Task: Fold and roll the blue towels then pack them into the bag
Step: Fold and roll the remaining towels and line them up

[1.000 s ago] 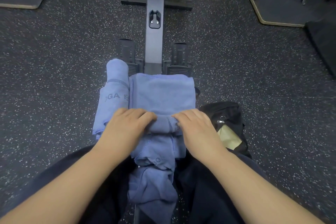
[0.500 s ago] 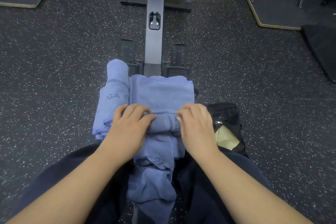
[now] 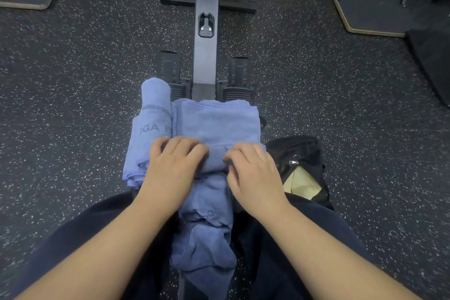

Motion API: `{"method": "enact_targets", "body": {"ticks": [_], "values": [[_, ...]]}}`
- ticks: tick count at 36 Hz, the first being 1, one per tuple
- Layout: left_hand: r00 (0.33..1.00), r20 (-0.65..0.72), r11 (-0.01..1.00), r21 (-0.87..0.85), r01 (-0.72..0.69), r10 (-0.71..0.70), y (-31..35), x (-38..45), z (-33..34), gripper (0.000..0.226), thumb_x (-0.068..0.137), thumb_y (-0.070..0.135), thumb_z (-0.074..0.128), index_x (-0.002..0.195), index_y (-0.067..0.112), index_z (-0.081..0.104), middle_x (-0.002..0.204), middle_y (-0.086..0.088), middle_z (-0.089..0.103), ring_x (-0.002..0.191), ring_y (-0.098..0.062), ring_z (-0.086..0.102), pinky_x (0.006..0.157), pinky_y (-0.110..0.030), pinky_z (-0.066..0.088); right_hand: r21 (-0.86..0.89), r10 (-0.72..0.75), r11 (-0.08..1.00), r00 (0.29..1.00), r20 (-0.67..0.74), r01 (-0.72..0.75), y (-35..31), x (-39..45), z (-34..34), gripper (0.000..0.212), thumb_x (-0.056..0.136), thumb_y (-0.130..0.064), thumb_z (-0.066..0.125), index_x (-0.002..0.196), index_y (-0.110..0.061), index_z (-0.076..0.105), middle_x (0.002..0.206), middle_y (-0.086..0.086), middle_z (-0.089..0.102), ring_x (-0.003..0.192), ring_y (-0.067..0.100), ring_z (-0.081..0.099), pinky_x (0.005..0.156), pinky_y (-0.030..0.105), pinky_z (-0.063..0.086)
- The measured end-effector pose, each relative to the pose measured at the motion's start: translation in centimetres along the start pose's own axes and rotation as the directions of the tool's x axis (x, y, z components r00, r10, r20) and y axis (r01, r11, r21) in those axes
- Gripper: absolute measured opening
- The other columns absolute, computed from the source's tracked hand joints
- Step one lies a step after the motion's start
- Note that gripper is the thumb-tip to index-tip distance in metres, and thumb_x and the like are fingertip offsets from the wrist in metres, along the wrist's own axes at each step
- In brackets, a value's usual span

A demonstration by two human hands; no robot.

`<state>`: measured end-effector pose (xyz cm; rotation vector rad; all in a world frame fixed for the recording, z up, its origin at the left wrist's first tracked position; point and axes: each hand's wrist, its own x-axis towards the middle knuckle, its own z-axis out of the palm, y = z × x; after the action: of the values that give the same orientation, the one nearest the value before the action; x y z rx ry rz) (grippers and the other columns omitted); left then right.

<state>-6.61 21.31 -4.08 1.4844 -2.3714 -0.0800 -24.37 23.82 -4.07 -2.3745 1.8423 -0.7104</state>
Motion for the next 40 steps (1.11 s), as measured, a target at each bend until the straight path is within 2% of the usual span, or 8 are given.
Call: {"method": "enact_targets", "body": {"ticks": [8,15,19,22,26,31,35,40], "values": [[0.997,-0.055,0.998,0.03,-0.048,0.05,0.4,-0.2,-0.2,0.028,0.078,0.022,0.052,0.102,0.016,0.065,0.112,-0.004,0.062,0.105,-0.026,0.055,0.09,-0.041,0.032,-0.018,0.04,0.999,0.999,0.003,-0.039,0.0,0.2,0.5,0.029,0.069,-0.019,0.047,0.096,-0.015,0.059,0.098,0.0,0.059,0.094,0.02,0.048,0.077,0.029,0.035],[0.983,-0.151,0.995,0.035,-0.099,0.103,0.7,0.0,-0.4,0.022,0.072,0.009,0.065,0.092,0.018,0.067,0.098,-0.002,0.061,0.092,-0.026,0.055,0.087,-0.038,0.032,-0.013,0.043,0.999,0.998,-0.046,-0.044,0.4,0.6,1.0,0.033,0.068,-0.013,0.059,0.1,-0.013,0.058,0.101,0.002,0.06,0.095,0.02,0.046,0.082,0.03,0.035],[0.985,-0.136,0.994,0.048,-0.097,0.102,0.6,-0.1,-0.3,0.023,0.075,0.012,0.059,0.097,0.02,0.065,0.099,0.001,0.062,0.094,-0.026,0.057,0.088,-0.038,0.032,-0.008,0.055,0.998,0.997,-0.06,-0.056,0.4,0.9,1.1,0.032,0.072,-0.018,0.047,0.102,-0.013,0.058,0.102,0.003,0.06,0.096,0.02,0.046,0.082,0.031,0.036],[0.99,-0.114,0.995,0.053,-0.079,0.085,0.5,0.1,-0.1,0.026,0.077,0.016,0.054,0.1,0.022,0.064,0.102,0.002,0.062,0.099,-0.024,0.056,0.089,-0.039,0.033,-0.004,0.065,0.998,0.997,-0.05,-0.065,0.3,1.2,1.2,0.032,0.072,-0.018,0.048,0.102,-0.013,0.059,0.102,0.002,0.061,0.097,0.019,0.046,0.083,0.029,0.035],[0.992,-0.111,0.995,0.084,-0.058,0.067,0.2,0.2,0.6,0.027,0.078,0.013,0.068,0.103,0.023,0.064,0.105,0.005,0.062,0.105,-0.021,0.054,0.092,-0.04,0.034,0.011,0.072,0.997,0.995,-0.064,-0.071,0.4,1.3,1.0,0.032,0.07,-0.012,0.058,0.102,-0.011,0.062,0.103,0.003,0.062,0.098,0.017,0.045,0.086,0.027,0.033],[0.993,-0.118,0.998,0.064,-0.018,0.026,-0.1,0.7,0.9,0.023,0.082,0.015,0.062,0.104,0.023,0.065,0.106,0.004,0.063,0.111,-0.02,0.054,0.094,-0.042,0.032,0.019,0.036,0.999,0.998,-0.048,-0.035,0.6,1.3,0.7,0.039,0.072,-0.015,0.047,0.108,-0.008,0.063,0.108,0.006,0.062,0.101,0.02,0.045,0.089,0.029,0.034],[0.995,-0.1,0.998,0.062,0.016,-0.01,-0.5,1.2,0.8,0.03,0.079,0.011,0.061,0.106,0.023,0.066,0.105,0.005,0.065,0.114,-0.021,0.053,0.096,-0.043,0.029,0.035,0.024,0.999,0.995,-0.101,-0.021,0.5,1.5,0.5,0.039,0.065,-0.002,0.062,0.103,-0.007,0.065,0.104,0.007,0.062,0.098,0.021,0.046,0.086,0.029,0.035],[0.996,-0.084,0.998,0.047,0.031,-0.027,-0.6,2.0,0.3,0.035,0.074,0.006,0.06,0.104,0.021,0.07,0.102,0.004,0.069,0.108,-0.026,0.062,0.094,-0.04,0.025,0.027,0.02,0.999,0.994,-0.109,-0.017,0.6,1.6,0.7,0.039,0.065,-0.001,0.063,0.103,-0.008,0.066,0.103,0.006,0.063,0.098,0.019,0.046,0.086,0.027,0.034]]}}
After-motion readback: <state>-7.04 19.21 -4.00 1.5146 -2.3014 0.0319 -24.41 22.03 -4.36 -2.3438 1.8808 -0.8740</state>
